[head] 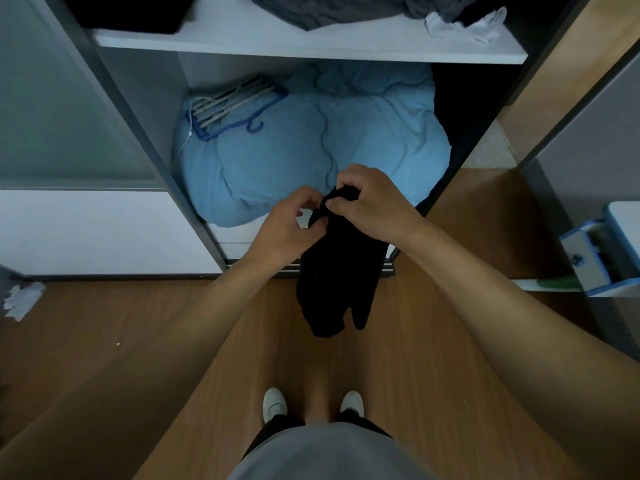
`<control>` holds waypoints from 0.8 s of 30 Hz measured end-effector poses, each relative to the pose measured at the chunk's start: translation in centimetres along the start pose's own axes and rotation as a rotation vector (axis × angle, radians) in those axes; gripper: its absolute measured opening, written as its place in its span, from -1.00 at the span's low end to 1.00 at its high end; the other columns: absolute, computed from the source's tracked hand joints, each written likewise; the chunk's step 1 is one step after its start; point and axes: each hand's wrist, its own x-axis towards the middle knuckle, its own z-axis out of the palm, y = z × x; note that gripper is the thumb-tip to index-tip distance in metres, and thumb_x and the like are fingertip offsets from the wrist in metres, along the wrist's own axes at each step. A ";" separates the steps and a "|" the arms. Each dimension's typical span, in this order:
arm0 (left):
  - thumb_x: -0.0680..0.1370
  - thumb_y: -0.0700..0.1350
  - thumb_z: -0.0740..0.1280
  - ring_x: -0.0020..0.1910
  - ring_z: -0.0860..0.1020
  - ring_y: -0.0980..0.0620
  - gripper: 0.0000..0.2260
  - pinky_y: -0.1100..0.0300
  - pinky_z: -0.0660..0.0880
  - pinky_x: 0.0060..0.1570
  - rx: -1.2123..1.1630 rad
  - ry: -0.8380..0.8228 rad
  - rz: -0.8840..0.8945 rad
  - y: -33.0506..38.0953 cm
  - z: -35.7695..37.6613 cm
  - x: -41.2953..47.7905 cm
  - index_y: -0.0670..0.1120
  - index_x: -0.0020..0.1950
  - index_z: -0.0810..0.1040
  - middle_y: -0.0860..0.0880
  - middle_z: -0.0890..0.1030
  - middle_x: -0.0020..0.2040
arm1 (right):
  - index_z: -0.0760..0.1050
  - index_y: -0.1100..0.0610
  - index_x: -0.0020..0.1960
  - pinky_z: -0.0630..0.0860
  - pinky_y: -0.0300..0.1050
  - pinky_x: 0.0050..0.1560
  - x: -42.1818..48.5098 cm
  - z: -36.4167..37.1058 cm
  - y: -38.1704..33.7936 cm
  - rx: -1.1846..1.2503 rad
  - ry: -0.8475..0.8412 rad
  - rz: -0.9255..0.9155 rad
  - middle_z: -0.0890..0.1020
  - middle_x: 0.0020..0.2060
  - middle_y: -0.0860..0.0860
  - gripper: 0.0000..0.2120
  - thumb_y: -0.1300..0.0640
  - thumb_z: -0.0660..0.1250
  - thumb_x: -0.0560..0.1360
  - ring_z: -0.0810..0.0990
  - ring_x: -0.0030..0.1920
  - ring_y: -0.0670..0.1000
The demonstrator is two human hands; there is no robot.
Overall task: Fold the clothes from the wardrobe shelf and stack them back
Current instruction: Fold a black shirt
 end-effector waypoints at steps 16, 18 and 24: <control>0.45 -0.12 0.33 -0.18 0.60 -0.12 -0.90 0.18 0.36 -0.31 0.255 -0.188 -0.336 -3.0 1.2 0.0 -0.14 -0.15 0.47 -0.14 0.59 -0.20 | 0.46 0.18 -0.31 0.45 0.08 -0.06 -1.4 -0.6 -1.1 0.025 -0.043 -0.090 0.55 -0.21 0.13 -0.79 0.28 0.46 0.41 0.54 -0.17 0.09; 0.46 -0.11 0.35 -0.10 0.60 -0.16 -0.82 0.14 0.44 -0.23 0.366 -0.226 -0.381 -4.3 1.4 -0.5 -0.19 -0.02 0.50 -0.18 0.61 -0.10 | 0.49 0.23 -0.29 0.46 0.07 -0.05 -1.5 -0.7 -1.3 0.047 -0.042 -0.110 0.57 -0.19 0.17 -0.82 0.29 0.47 0.41 0.56 -0.15 0.12; 0.45 -0.13 0.39 0.01 0.54 -0.28 -0.81 0.00 0.50 -0.02 0.592 -0.076 -0.404 -6.8 -0.4 -2.1 -0.22 -0.04 0.50 -0.28 0.55 -0.04 | 0.52 0.35 -0.24 0.39 -0.10 -0.12 -2.1 -1.0 -0.6 0.077 -0.014 -0.068 0.58 -0.23 0.23 -0.82 0.30 0.48 0.42 0.51 -0.22 0.04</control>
